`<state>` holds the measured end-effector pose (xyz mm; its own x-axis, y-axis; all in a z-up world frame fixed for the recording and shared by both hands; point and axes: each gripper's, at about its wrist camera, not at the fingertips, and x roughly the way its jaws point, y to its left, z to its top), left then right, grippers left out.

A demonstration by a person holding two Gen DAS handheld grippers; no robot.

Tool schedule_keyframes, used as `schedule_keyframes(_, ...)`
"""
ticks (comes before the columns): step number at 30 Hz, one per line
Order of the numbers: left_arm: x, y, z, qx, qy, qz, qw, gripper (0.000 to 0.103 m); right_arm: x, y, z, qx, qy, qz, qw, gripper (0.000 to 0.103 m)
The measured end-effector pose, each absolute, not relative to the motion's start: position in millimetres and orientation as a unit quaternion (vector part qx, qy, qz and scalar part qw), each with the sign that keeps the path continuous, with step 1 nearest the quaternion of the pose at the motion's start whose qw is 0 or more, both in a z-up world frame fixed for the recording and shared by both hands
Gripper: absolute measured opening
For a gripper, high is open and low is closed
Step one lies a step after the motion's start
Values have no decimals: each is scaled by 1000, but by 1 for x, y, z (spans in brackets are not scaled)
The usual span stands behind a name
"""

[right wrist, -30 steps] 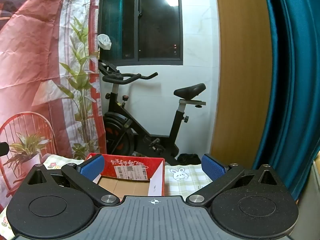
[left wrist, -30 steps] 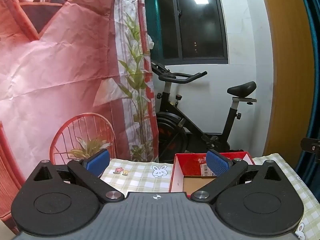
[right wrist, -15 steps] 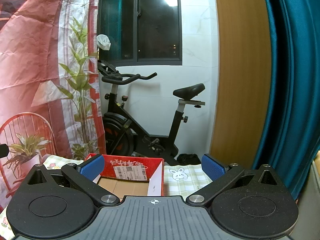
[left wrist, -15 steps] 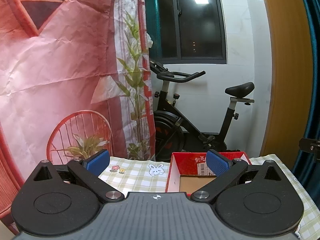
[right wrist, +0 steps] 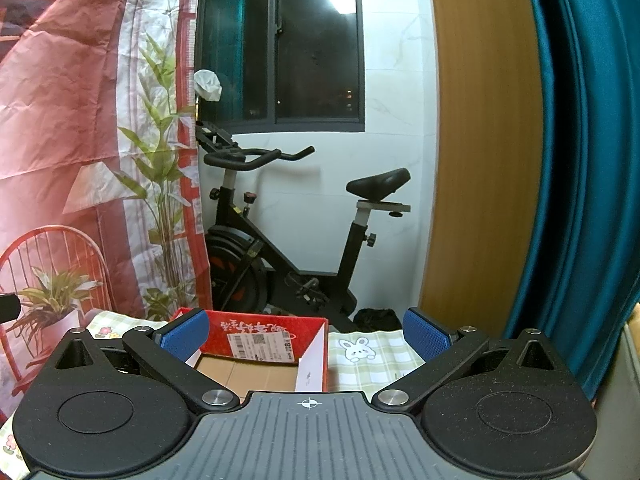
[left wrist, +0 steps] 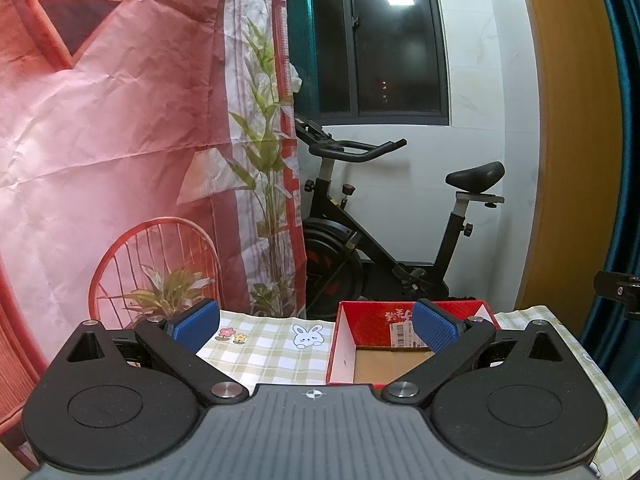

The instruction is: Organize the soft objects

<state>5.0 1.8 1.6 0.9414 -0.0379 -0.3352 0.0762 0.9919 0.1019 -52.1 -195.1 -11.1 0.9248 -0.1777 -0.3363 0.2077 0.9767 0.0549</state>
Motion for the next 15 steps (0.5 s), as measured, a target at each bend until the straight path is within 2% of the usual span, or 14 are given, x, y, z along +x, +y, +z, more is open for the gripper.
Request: schedule_keyframes(15,2,0,2,54,161,-30,985,103,-50,-199,-10,46,165,-99,980,103)
